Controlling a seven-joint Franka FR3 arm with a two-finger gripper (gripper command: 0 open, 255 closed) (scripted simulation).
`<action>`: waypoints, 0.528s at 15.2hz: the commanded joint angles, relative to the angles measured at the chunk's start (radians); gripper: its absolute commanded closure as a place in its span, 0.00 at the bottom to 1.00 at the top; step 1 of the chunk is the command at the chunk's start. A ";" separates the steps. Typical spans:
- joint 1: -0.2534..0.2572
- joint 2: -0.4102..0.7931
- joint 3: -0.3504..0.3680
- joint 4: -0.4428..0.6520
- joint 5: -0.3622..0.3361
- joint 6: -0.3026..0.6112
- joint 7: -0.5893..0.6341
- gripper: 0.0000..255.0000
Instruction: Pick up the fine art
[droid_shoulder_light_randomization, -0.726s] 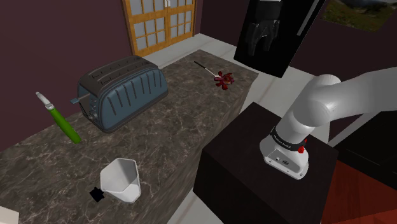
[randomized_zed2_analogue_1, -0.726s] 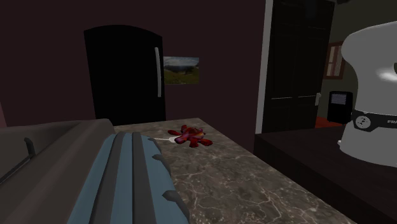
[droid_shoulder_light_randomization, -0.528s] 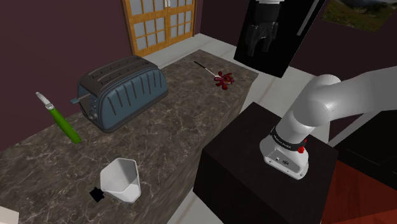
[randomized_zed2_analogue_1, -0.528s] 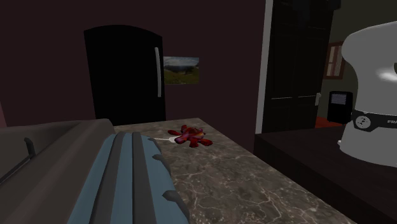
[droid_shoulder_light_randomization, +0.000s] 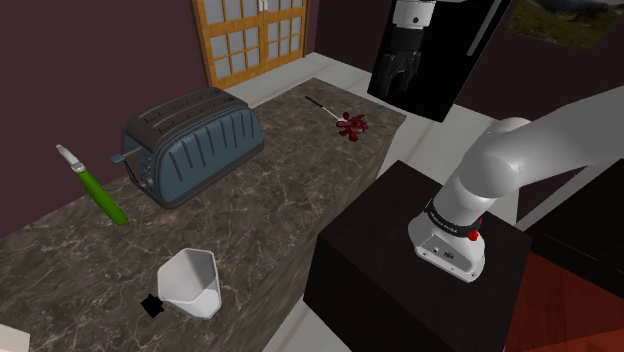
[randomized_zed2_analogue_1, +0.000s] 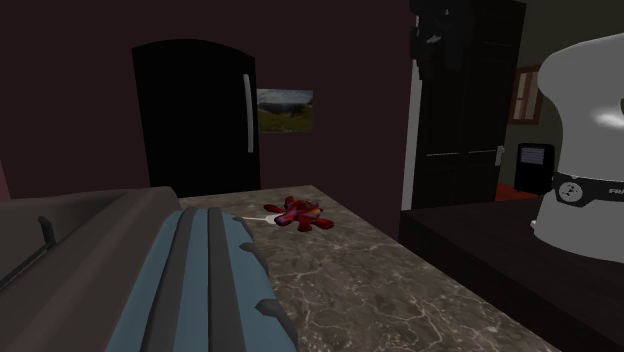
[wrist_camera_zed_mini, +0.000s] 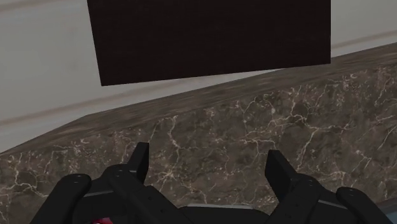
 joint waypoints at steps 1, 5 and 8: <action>-0.009 0.054 -0.046 0.007 -0.011 0.053 -0.052 0.00; -0.011 0.187 -0.129 0.034 -0.004 0.164 -0.150 0.00; -0.006 0.300 -0.188 0.070 0.024 0.239 -0.232 0.00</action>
